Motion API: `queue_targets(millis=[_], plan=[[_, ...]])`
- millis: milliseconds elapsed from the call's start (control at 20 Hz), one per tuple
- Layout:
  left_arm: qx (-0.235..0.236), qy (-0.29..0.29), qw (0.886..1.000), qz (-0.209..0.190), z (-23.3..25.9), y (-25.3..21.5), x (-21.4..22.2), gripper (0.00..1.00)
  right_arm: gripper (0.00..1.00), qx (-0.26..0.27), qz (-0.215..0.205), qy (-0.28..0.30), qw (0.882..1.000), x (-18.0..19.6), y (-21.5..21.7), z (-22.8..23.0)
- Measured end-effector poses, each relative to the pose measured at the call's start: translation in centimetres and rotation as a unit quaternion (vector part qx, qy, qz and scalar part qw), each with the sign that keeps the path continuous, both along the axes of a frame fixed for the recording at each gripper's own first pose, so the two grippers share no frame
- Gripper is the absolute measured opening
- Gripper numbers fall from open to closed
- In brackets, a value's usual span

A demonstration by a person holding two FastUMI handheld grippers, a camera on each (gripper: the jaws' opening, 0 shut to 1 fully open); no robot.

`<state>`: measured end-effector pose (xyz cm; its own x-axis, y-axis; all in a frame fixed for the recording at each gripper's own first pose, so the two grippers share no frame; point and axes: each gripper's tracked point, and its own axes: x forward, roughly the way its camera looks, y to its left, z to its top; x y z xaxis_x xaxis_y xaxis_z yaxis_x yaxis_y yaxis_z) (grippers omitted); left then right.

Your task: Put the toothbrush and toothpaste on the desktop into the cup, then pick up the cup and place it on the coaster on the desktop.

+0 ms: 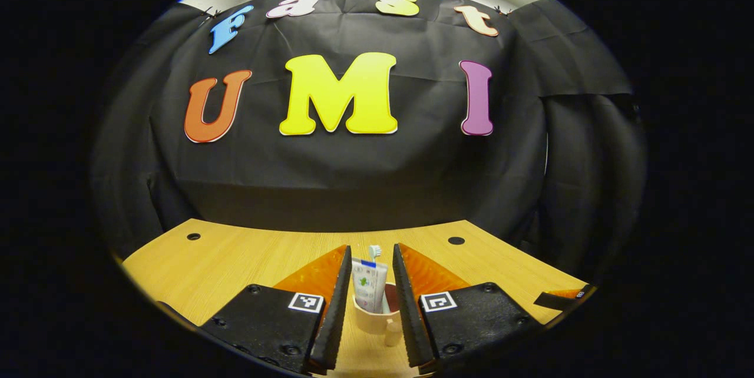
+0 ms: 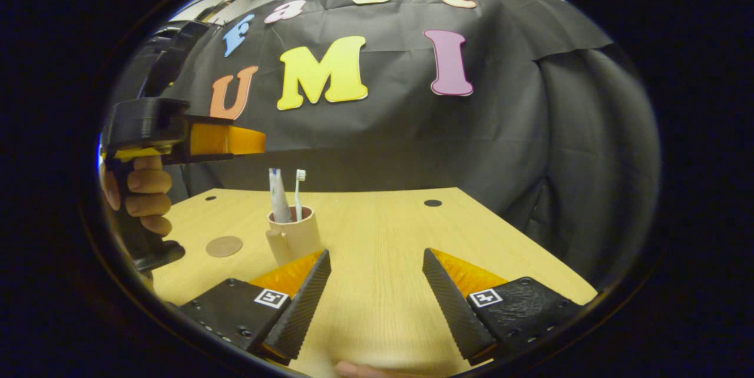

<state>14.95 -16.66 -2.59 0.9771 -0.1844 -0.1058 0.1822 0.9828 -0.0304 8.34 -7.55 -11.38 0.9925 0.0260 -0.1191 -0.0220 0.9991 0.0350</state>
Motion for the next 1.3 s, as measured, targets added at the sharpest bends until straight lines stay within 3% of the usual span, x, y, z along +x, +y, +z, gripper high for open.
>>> queue_targets(millis=[200, 350, 650, 1000, 1150, 1300], plan=[[0.020, -0.015, 0.999, 0.020, 0.2, 3.2, -3.2, 0.54, 0.95, -0.014, 0.011, -0.005, 1.000, -0.8, 2.1, 1.2], [0.023, -0.025, 0.999, 0.024, 0.4, 4.9, -5.4, 0.69, 0.95, -0.034, 0.017, -0.008, 0.999, -1.3, 3.8, 1.9], [-0.003, 0.002, 1.000, 0.015, -1.3, 7.1, -9.4, 0.80, 0.95, -0.057, 0.032, -0.005, 0.998, -1.7, 7.5, 2.6], [0.011, -0.020, 0.998, 0.051, 0.0, 10.9, -10.8, 0.80, 0.95, -0.067, 0.037, 0.003, 0.997, -1.1, 10.2, 3.8], [0.004, -0.017, 0.999, 0.028, 0.3, 10.0, -11.6, 0.80, 0.98, -0.061, 0.051, 0.023, 0.997, -0.1, 11.5, 4.8], [0.009, -0.043, 0.998, 0.043, 2.3, 11.9, -12.2, 0.80, 0.95, -0.074, 0.059, 0.052, 0.994, 1.5, 12.2, 6.0]])
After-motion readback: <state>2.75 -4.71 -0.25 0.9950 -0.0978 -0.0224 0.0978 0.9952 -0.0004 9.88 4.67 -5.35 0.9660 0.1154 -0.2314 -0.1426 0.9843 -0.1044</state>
